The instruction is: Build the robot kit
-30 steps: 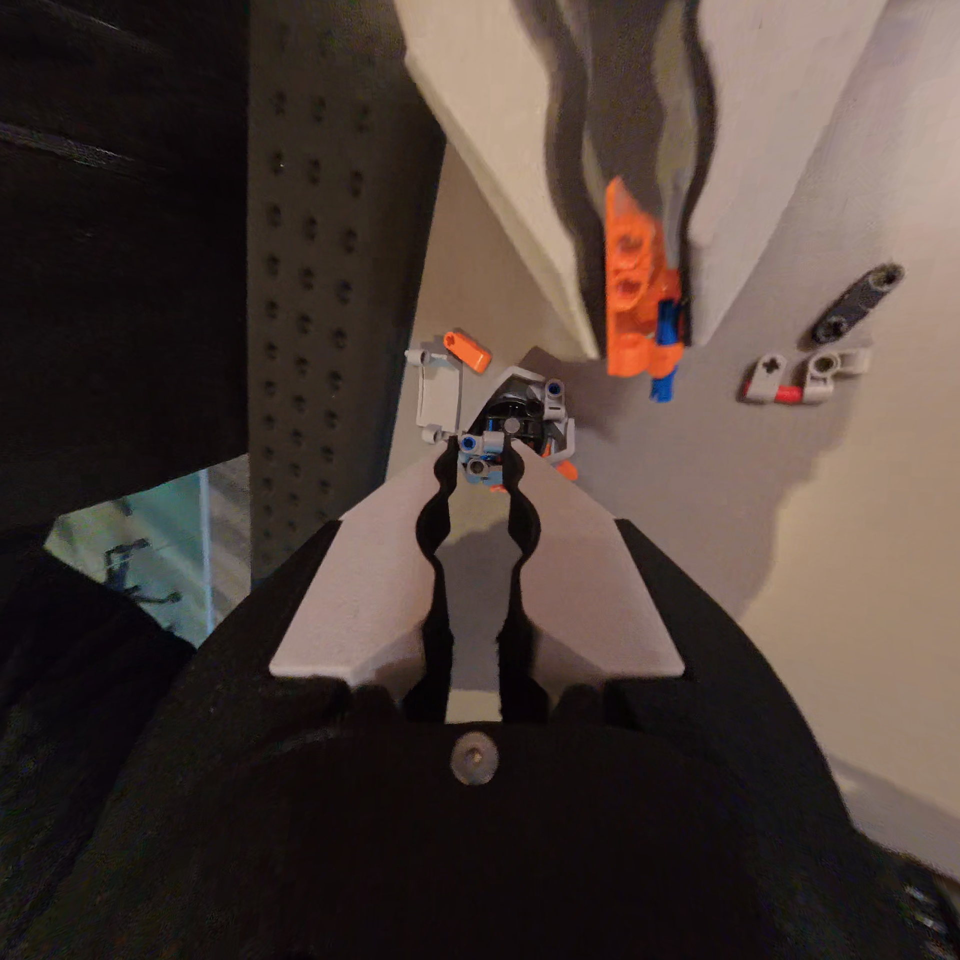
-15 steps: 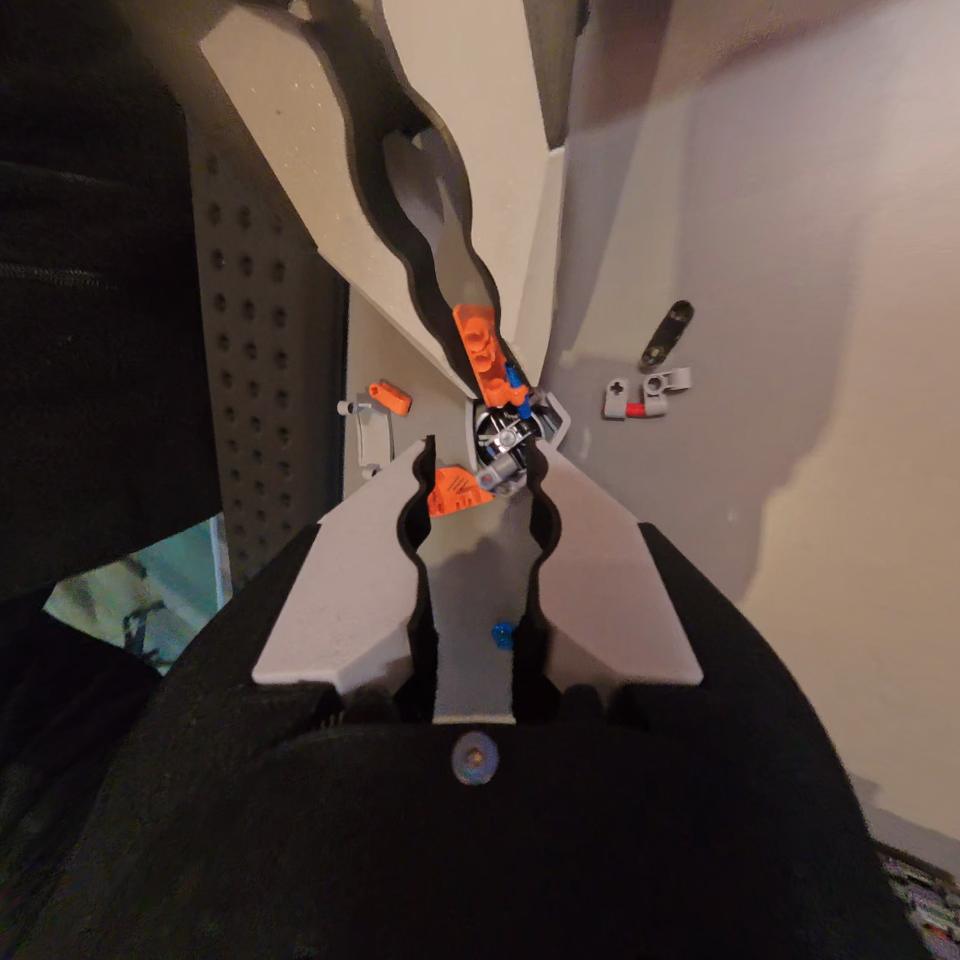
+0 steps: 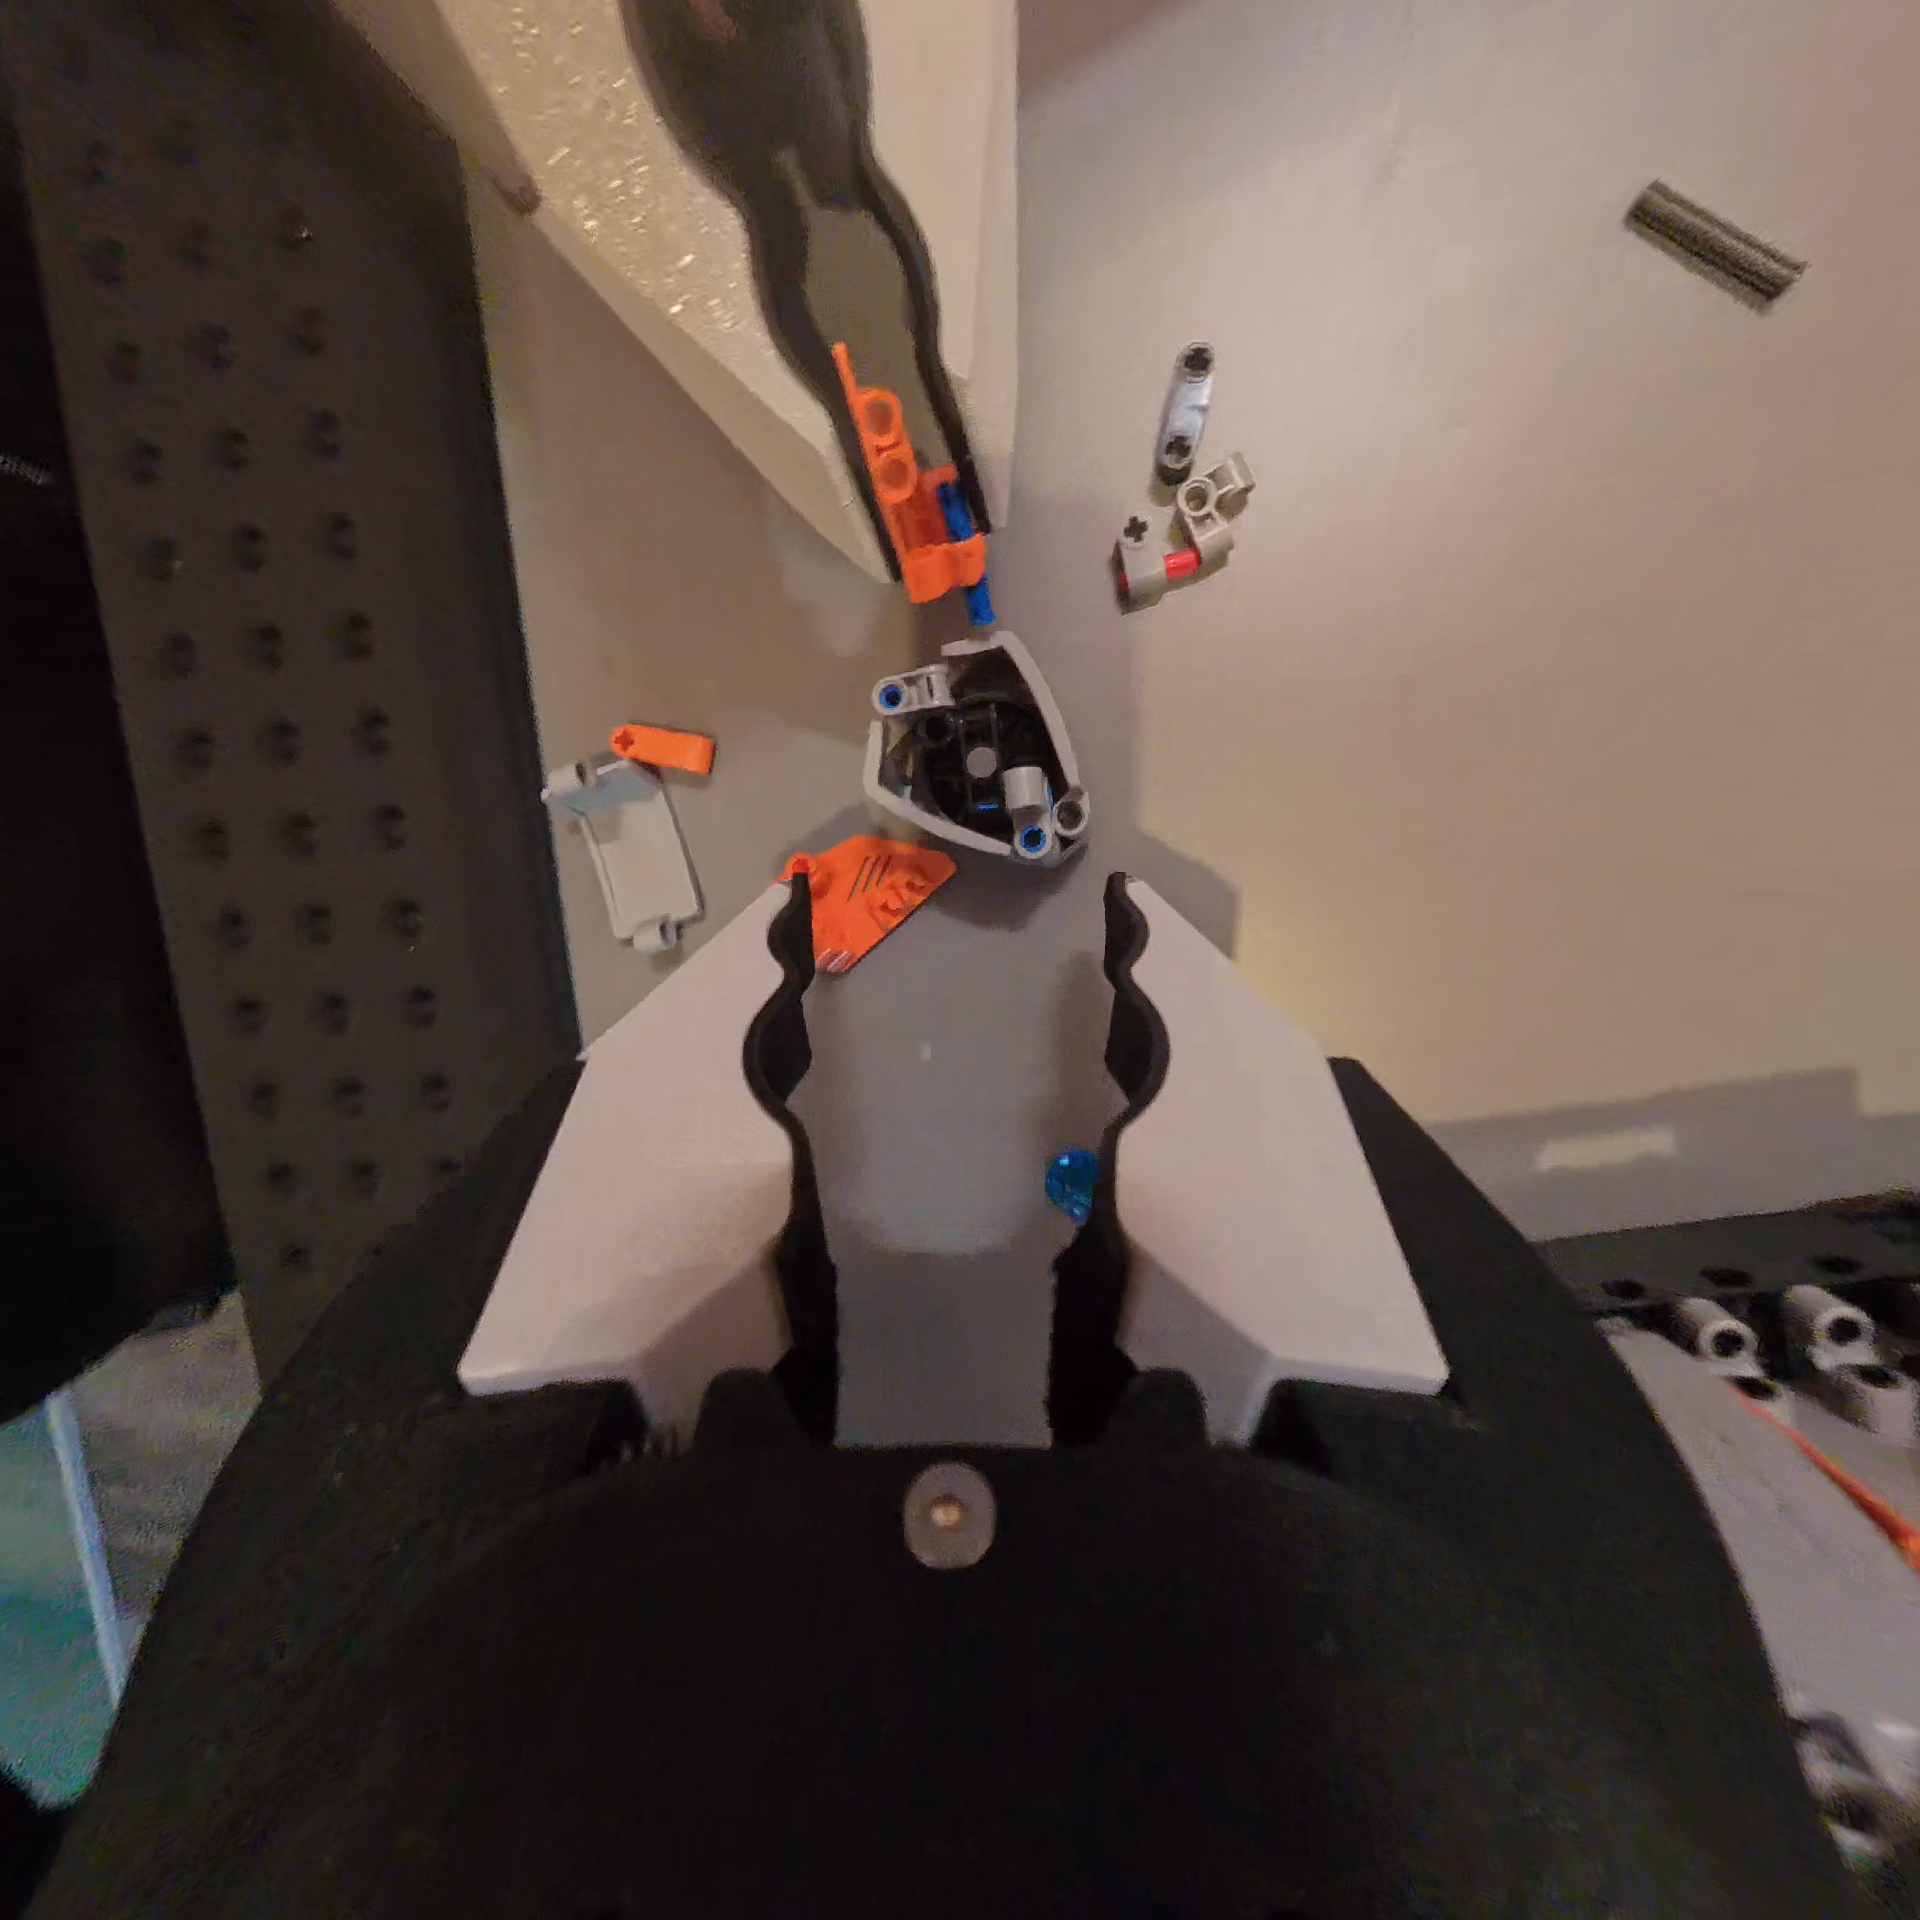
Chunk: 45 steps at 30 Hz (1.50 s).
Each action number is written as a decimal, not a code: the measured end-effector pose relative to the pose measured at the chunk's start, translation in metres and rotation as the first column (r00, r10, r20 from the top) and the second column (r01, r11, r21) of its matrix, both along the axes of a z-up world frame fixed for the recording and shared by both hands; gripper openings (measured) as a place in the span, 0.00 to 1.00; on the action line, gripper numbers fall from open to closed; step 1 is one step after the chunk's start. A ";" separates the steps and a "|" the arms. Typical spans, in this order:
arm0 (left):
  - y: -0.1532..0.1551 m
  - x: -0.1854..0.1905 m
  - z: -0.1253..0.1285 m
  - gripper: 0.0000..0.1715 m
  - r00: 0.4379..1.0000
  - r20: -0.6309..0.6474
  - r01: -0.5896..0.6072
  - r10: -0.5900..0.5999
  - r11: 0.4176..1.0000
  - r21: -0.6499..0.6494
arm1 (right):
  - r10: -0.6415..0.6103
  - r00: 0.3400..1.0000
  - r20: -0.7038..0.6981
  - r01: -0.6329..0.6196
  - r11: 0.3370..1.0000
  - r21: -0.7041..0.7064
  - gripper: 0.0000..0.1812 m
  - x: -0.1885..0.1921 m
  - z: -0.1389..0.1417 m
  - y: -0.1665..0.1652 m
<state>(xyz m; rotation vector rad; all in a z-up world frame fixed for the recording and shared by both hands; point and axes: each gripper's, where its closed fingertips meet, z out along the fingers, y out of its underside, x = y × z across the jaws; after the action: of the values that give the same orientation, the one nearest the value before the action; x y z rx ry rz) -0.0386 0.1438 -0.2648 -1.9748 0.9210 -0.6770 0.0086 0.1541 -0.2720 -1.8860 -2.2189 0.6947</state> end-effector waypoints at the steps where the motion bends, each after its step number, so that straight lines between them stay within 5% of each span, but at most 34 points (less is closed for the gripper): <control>1: 0.000 0.001 0.000 0.07 1.000 -0.005 0.001 -0.001 1.000 0.004 | -0.031 0.999 -0.023 0.031 0.999 -0.013 0.30 -0.002 -0.004 0.000; 11: 0.000 0.005 -0.007 0.07 0.999 -0.043 0.013 -0.013 1.000 -0.004 | -0.067 0.987 -0.144 0.067 0.998 -0.007 0.25 -0.022 -0.015 -0.003; 17: 0.009 -0.008 0.015 0.07 0.998 0.026 -0.056 0.054 0.997 0.062 | -0.030 0.983 -0.180 0.069 0.974 0.217 0.25 -0.026 0.003 0.013; 24: 0.006 -0.008 0.016 0.07 0.999 0.006 -0.053 0.053 0.995 0.083 | 0.090 0.990 -0.112 0.006 0.753 0.658 0.25 -0.039 0.003 0.027; 31: 0.003 -0.006 0.007 0.07 0.999 -0.037 -0.030 0.033 0.997 0.069 | 0.157 0.981 -0.113 -0.020 0.663 0.749 0.26 -0.046 -0.008 0.019; 40: -0.002 -0.001 -0.001 0.08 0.997 -0.077 0.003 0.001 0.998 0.058 | 0.197 0.966 -0.165 -0.034 0.735 0.677 0.29 -0.039 -0.005 -0.007; 45: -0.004 0.000 -0.002 0.08 0.994 -0.106 0.023 -0.015 0.997 0.074 | 0.164 0.949 -0.270 0.003 0.851 0.526 0.27 -0.032 0.006 -0.020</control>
<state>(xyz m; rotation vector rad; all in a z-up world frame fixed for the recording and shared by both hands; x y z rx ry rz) -0.0382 0.1394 -0.2665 -1.9520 1.0150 -0.5448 -0.0230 0.1340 -0.2664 -1.3234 -2.0249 0.3123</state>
